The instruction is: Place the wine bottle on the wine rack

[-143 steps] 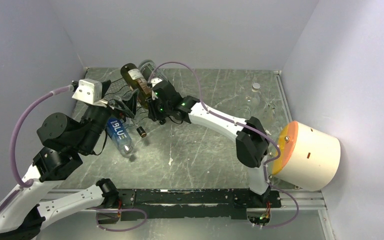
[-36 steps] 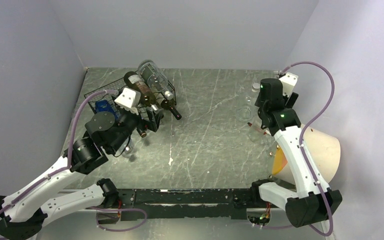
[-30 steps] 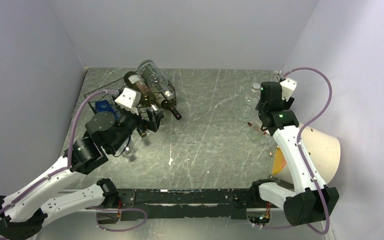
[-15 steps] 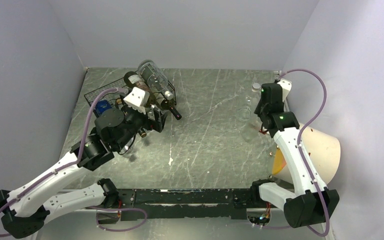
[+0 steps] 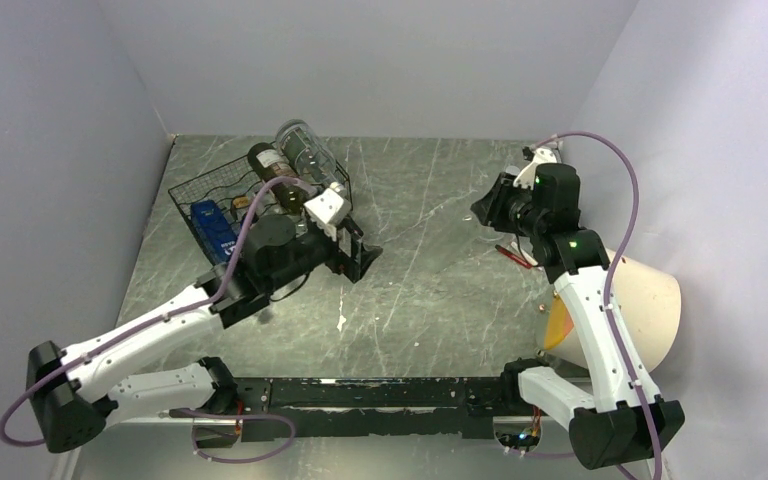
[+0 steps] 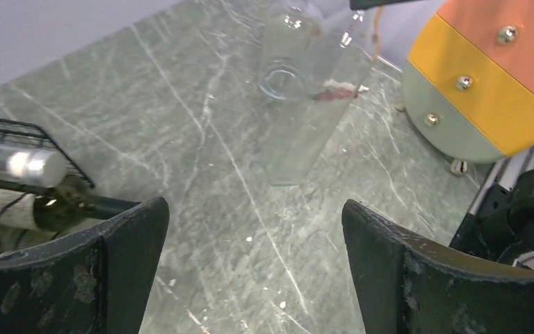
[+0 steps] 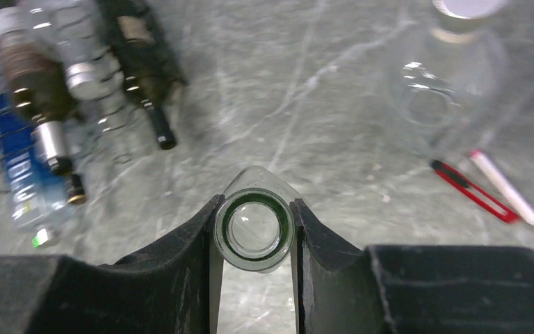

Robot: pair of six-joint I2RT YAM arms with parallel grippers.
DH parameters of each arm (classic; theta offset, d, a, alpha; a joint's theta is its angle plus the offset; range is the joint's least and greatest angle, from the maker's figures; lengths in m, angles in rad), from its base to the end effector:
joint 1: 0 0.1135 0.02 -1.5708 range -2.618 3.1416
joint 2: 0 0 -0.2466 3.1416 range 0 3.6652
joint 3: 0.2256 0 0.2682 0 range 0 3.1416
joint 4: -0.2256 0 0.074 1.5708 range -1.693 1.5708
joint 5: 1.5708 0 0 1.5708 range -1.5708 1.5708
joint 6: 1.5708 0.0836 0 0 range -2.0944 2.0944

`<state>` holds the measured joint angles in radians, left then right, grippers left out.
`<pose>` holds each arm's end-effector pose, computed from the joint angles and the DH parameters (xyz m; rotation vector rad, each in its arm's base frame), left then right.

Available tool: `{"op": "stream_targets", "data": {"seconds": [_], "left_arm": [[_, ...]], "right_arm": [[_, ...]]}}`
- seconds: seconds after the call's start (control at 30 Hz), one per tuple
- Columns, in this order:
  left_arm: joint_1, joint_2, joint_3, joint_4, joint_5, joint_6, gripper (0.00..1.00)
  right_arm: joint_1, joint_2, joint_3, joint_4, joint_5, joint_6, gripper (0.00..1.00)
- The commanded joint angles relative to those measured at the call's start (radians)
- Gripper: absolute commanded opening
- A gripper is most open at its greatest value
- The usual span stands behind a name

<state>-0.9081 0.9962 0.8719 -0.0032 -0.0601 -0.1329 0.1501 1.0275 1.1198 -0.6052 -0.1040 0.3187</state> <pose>0.1940 -0.2405 0.3276 0.6190 1.6386 -0.7206 0.2797 0.0511 0.3313 0.1134 2.1016 0.3921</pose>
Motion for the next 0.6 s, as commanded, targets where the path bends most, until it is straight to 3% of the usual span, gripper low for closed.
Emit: {"op": "stream_targets", "data": {"seconds": [0.0, 0.27, 0.57], "left_arm": [[-0.004, 0.079, 0.002, 0.106, 0.148, -0.044, 0.98], [-0.004, 0.27, 0.094, 0.015, 0.285, -0.057, 0.98], [-0.003, 0.312, 0.098, 0.011, 0.341, -0.047, 0.98]], "right_arm": [[-0.005, -0.02, 0.004, 0.157, -0.313, 0.004, 0.0], [-0.004, -0.028, -0.034, 0.287, -0.594, 0.054, 0.0], [-0.005, -0.04, -0.066, 0.374, -0.768, 0.062, 0.0]]}}
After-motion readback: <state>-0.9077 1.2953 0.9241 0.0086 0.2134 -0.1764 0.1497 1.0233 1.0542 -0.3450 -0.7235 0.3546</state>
